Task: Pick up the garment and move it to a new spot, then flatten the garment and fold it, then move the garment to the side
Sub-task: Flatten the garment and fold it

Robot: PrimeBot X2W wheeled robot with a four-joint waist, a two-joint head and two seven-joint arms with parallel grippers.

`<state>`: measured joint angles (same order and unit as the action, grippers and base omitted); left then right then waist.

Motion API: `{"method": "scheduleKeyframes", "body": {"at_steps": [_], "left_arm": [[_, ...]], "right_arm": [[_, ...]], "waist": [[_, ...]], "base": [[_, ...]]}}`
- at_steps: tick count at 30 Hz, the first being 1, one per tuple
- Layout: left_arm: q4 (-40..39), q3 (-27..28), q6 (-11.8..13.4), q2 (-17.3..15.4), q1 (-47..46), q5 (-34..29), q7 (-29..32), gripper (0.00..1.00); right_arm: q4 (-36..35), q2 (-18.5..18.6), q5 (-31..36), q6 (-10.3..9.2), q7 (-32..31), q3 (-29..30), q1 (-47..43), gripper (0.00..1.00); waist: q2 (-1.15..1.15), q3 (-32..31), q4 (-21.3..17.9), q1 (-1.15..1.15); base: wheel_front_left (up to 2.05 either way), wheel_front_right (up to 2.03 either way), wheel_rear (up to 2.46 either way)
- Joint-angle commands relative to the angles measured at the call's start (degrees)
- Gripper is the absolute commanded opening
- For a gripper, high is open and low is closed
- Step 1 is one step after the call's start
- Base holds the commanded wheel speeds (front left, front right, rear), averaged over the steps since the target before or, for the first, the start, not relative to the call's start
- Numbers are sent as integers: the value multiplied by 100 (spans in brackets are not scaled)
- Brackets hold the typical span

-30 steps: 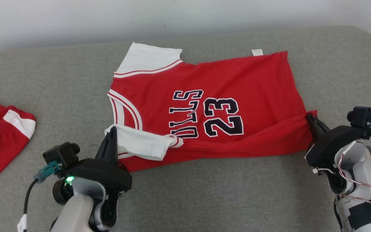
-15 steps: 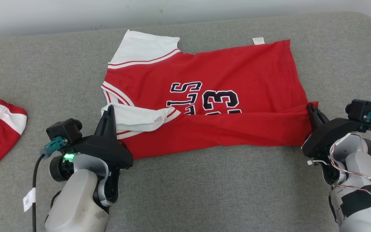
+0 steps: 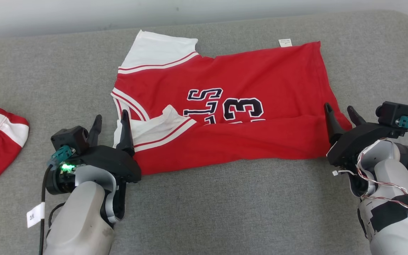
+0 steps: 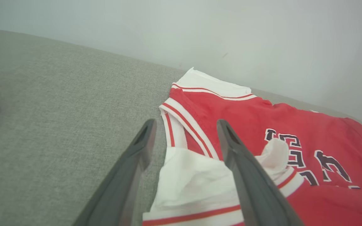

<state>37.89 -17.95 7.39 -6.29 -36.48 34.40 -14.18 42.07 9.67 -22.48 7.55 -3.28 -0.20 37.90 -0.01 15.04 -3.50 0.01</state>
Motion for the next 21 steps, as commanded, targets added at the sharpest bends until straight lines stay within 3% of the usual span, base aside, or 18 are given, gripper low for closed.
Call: {"method": "scheduleKeyframes", "body": {"at_steps": [1,10,14,21], "left_arm": [[-18,-7,23,-43,20,-74,-43,100],[-478,-291,260,-385,759,-898,-107,100],[-880,-363,447,-458,1256,-1210,-103,100],[-1113,-393,604,-474,1711,-1399,-105,100]], "right_arm": [[-28,31,-67,-11,28,-10,29,100],[-486,358,209,-11,111,100,-486,100],[-869,503,763,-11,209,180,-840,100],[-1355,126,1465,-11,142,473,-1430,100]], "waist": [[1,-35,20,-1],[1,-327,41,-1],[1,-368,52,-1],[1,-334,69,-1]], "base": [[0,0,0],[0,0,0],[0,0,0],[0,0,0]]}}
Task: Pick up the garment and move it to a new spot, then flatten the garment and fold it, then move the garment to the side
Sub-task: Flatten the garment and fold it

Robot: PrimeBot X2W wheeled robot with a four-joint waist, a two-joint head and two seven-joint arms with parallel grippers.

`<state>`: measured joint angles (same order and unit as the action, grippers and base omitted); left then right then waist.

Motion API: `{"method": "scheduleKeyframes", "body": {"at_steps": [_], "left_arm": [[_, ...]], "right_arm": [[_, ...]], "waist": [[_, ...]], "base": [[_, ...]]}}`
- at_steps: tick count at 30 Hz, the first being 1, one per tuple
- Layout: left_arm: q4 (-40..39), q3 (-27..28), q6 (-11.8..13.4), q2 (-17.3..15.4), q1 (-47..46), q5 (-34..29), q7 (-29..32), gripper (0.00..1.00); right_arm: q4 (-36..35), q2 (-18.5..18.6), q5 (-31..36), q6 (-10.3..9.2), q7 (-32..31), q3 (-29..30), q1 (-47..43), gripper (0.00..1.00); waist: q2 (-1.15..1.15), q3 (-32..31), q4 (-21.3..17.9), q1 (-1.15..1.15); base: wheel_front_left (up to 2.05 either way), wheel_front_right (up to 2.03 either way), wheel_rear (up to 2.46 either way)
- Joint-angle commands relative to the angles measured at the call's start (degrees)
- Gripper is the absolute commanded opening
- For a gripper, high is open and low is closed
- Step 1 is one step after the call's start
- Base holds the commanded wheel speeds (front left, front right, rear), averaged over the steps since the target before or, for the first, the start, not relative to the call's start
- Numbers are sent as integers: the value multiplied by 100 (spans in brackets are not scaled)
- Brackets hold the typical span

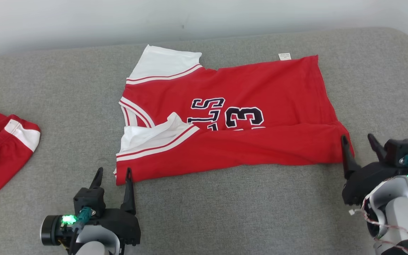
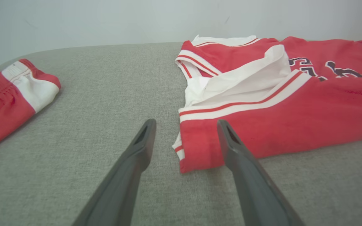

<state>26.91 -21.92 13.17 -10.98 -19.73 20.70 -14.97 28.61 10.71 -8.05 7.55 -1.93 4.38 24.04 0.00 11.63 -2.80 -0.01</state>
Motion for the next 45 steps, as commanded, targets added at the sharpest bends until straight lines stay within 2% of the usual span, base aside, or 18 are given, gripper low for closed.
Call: {"method": "scheduleKeyframes", "body": {"at_steps": [1,9,16,20,26,28,29,30,31,32,33,34,39,45], "left_arm": [[23,-17,45,-5,46,-69,-26,100],[483,-78,192,170,-235,-83,57,100],[850,-80,256,223,-515,-84,66,100],[999,-131,207,224,-607,-83,174,100],[1221,-368,-9,353,-635,-54,393,100],[1289,-416,-80,398,-639,-16,416,69],[1324,-442,-112,416,-637,-5,438,49],[1344,-470,-165,437,-631,10,458,38],[1366,-482,-200,453,-631,35,464,20],[1396,-489,-223,453,-639,58,473,0],[1431,-488,-237,442,-647,68,482,0],[1459,-475,-250,420,-654,85,477,0],[1480,-449,-293,397,-604,164,353,0],[1281,-362,-277,325,-385,249,186,0]], "right_arm": [[-32,-19,104,-11,-24,28,-89,100],[220,-243,593,-11,-339,264,-40,100],[476,-369,719,-11,-390,667,172,100],[634,-396,818,-11,-467,754,287,100],[1032,-449,1015,-11,-740,888,432,100],[1115,-470,1065,-11,-783,909,463,100],[1155,-486,1059,-11,-815,924,472,100],[1194,-497,1046,-11,-834,903,485,100],[1235,-505,1020,-11,-866,883,500,100],[1274,-511,987,-11,-885,868,514,76],[1292,-513,967,-11,-869,844,525,24],[1306,-506,950,-11,-847,815,536,0],[1257,-459,738,-12,-761,817,544,0],[872,-498,557,-12,-491,947,350,0]], "waist": [[0,17,-4,1],[0,153,22,1],[0,267,71,1],[0,319,81,1],[0,406,112,1],[0,423,122,1],[0,426,126,1],[0,429,129,1],[0,429,132,1],[0,427,133,1],[0,424,132,1],[0,420,130,1],[0,317,133,1],[0,75,118,1]], "base": [[0,0,0],[0,0,0],[0,0,0],[0,0,0],[0,0,0],[0,0,0],[0,0,0],[0,0,0],[0,0,0],[0,0,0],[0,0,0],[0,0,0],[0,0,0],[0,0,0]]}}
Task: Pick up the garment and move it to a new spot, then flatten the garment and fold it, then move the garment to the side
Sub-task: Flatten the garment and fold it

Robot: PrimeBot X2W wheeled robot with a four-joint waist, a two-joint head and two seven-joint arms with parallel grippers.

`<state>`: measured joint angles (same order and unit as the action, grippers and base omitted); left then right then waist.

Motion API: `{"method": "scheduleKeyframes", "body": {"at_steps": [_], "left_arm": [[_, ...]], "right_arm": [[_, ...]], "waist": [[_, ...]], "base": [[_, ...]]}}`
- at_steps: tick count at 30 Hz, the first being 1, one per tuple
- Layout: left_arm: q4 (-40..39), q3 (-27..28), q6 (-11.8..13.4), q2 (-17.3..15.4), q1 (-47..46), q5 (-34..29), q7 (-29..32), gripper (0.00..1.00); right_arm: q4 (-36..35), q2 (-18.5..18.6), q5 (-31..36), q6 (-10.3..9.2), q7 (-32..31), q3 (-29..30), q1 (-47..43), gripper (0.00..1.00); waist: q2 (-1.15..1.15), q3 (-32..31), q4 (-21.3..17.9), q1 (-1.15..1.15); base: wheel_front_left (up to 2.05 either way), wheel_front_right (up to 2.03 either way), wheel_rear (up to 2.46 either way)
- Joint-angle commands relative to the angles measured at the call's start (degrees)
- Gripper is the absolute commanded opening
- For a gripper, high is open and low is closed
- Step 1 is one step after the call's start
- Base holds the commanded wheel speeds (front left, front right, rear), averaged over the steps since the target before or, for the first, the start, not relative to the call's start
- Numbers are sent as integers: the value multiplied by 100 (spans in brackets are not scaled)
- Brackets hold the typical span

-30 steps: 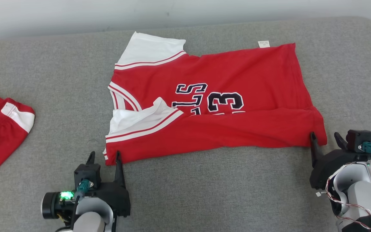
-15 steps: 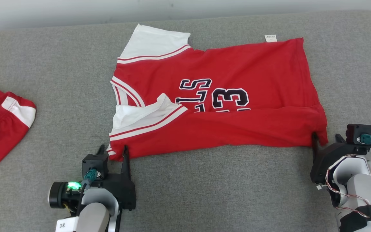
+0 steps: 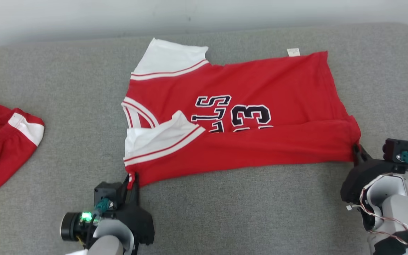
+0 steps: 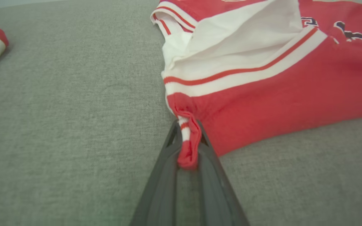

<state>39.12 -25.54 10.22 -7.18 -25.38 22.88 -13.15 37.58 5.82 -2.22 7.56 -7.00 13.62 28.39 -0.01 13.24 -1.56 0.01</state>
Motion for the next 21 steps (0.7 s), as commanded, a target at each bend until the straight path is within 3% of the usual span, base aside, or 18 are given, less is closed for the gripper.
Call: {"method": "scheduleKeyframes", "body": {"at_steps": [1,12,21], "left_arm": [[12,5,25,-71,232,35,-10,0],[-777,8,236,-264,987,138,56,0],[-1309,-54,433,-445,1481,140,336,1]], "right_arm": [[-105,-32,-52,-13,48,48,-155,0],[-1218,-171,-235,-13,-273,312,-1191,0],[-1607,-250,-187,-14,-588,461,-1668,0]], "waist": [[1,-124,-5,-1],[1,-392,-1,-1],[1,-479,33,-1]], "base": [[0,0,0],[0,0,0],[0,0,0]]}}
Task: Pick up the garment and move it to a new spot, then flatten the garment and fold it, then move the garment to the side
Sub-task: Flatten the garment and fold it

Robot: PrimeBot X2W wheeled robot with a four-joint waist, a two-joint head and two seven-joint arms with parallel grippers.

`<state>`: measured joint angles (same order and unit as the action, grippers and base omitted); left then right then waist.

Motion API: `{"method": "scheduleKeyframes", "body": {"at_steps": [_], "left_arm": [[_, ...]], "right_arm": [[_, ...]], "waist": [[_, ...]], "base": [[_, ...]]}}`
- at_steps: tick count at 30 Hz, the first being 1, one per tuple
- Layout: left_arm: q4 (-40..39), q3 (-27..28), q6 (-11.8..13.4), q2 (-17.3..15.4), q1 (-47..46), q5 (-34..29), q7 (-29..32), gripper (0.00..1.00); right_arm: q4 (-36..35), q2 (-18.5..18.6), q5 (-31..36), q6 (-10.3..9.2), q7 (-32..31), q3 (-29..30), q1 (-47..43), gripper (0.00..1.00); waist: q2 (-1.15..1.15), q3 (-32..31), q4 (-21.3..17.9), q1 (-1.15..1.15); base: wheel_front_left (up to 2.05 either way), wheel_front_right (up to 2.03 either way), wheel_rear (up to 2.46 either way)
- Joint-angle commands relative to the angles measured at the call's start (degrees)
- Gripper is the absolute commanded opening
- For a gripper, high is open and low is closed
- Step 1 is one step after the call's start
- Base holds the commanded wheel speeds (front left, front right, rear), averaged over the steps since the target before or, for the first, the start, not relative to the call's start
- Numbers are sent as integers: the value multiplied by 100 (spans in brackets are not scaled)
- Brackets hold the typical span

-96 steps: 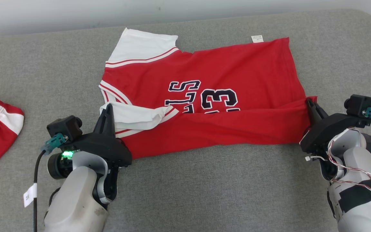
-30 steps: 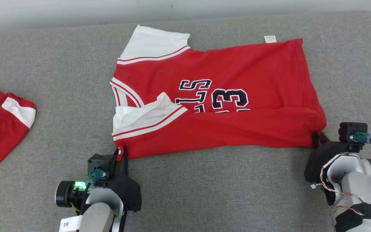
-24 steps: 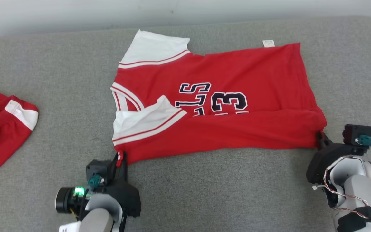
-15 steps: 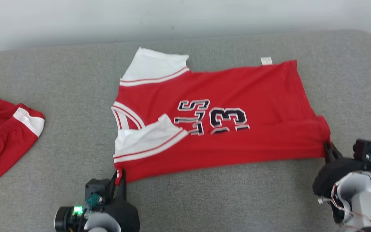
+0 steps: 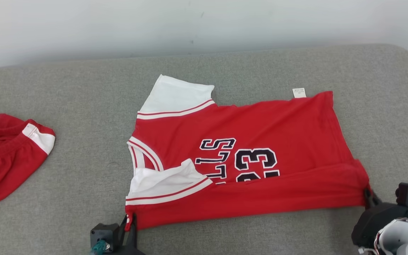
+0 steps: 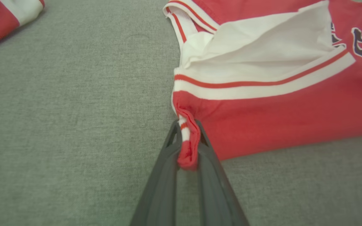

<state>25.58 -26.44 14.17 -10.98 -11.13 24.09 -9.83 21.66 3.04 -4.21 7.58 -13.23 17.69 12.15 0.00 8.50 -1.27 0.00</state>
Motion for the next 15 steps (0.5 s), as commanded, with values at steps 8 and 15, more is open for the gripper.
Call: {"method": "scheduleKeyframes", "body": {"at_steps": [8,15], "left_arm": [[-283,37,157,-119,325,78,91,100],[-617,195,290,-211,492,203,-14,100]], "right_arm": [[-83,-8,-27,-14,-165,-35,-220,100],[-300,-14,6,-14,-203,2,-200,100]], "waist": [[0,-140,30,0],[0,-262,47,0]], "base": [[0,0,0],[0,0,0]]}}
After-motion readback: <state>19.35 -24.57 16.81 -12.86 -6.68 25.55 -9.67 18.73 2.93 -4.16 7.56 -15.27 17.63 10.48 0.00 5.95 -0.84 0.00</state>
